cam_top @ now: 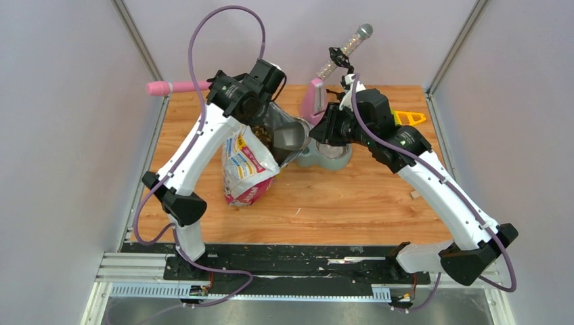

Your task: Serve the pet food

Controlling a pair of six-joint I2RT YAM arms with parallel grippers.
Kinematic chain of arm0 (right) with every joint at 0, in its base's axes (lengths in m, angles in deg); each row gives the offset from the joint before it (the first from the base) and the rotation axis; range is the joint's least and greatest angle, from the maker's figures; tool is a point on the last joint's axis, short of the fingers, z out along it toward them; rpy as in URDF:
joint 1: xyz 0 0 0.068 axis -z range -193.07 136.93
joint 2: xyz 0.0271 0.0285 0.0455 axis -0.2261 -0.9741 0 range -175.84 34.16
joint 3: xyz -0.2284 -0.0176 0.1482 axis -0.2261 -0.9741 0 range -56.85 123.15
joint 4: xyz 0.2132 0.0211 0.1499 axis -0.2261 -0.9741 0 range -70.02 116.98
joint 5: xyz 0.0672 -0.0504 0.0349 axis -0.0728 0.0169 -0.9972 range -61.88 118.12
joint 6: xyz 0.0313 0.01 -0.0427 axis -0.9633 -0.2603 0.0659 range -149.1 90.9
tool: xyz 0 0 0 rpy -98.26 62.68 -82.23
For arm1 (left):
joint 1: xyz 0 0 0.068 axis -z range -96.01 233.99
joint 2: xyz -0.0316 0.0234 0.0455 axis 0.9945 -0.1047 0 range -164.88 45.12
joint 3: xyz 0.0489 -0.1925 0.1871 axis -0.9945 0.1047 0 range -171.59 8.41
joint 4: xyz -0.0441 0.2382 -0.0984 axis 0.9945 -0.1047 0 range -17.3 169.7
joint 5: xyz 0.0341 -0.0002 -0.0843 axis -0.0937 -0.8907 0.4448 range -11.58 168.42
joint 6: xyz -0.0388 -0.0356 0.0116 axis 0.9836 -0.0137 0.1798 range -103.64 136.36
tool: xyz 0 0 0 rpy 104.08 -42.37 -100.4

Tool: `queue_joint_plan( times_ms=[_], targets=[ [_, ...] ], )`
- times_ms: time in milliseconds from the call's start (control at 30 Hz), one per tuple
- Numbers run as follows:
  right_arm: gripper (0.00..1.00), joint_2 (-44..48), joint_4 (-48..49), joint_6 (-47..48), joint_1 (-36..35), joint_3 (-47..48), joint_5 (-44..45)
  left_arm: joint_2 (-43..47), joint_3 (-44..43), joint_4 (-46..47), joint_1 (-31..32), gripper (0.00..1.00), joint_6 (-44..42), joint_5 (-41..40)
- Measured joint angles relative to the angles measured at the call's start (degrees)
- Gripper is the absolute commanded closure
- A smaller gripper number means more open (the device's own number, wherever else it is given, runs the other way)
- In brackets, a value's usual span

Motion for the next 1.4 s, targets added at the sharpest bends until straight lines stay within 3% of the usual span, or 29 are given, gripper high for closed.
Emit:
queue_joint_plan(
  times_ms=[300, 533, 933, 1133, 1400],
  targets=[
    [1.00, -3.15, -5.57, -1.11, -0.72, -1.03, 15.06, -7.82, 2.14, 13.68, 0.48, 1.00, 6.86, 3.61],
    [1.00, -3.69, -5.44, -1.77, 0.42, -5.40, 16.94, -7.72, 8.39, 22.49, 1.25, 1.00, 11.56, 9.35],
    [1.00, -13.09, 2.25, -2.71, 2.19, -10.47, 5.49, -7.58, 10.97, 25.29, 2.67, 1.00, 14.97, 12.07],
    [1.00, -12.13, 12.24, -4.83, 5.46, -18.29, -2.49, -6.45, 13.33, 26.27, 2.86, 1.00, 15.67, 11.78],
    [1.00, -7.72, 25.31, -15.54, 10.71, -30.16, -15.96, -0.63, 20.22, 28.79, 2.89, 1.00, 15.96, 11.02]
  ],
)
